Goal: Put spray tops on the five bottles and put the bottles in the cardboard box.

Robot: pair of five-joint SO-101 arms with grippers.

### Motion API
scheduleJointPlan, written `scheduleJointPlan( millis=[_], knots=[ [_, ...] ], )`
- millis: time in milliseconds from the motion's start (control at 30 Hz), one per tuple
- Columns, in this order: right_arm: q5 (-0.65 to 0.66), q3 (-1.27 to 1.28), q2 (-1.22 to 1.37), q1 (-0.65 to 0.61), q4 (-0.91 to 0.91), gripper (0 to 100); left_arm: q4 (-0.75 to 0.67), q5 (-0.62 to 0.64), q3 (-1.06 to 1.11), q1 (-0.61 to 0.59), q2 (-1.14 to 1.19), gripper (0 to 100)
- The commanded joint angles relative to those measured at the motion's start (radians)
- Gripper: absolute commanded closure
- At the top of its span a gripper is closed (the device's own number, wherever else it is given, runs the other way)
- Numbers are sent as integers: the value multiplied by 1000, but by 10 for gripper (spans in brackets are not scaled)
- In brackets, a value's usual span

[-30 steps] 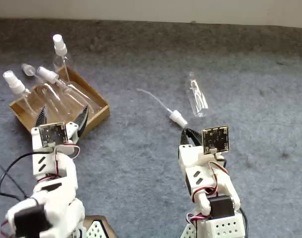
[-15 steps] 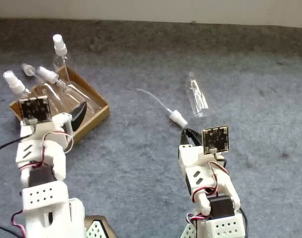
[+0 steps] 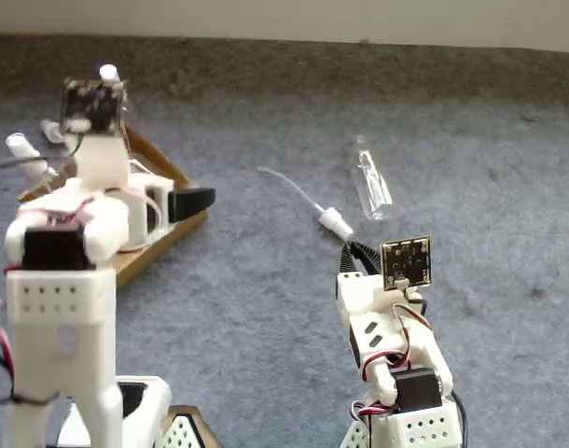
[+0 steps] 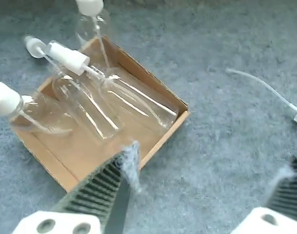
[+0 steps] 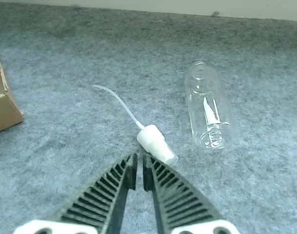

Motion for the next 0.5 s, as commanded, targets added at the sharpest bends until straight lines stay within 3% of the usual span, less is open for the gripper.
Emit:
scheduleJointPlan(
  millis=[0,233,367,467],
  knots=[
    [5,102,-10,54,-28,979,127,12,-325,84,222,621],
    [3,93,-10,223,-28,975,143,2,-547,183,466,621],
    [2,90,-10,317,-27,974,149,-132,-621,277,596,621],
    [2,42,-10,358,-7,974,172,-160,-679,323,665,621]
  ],
)
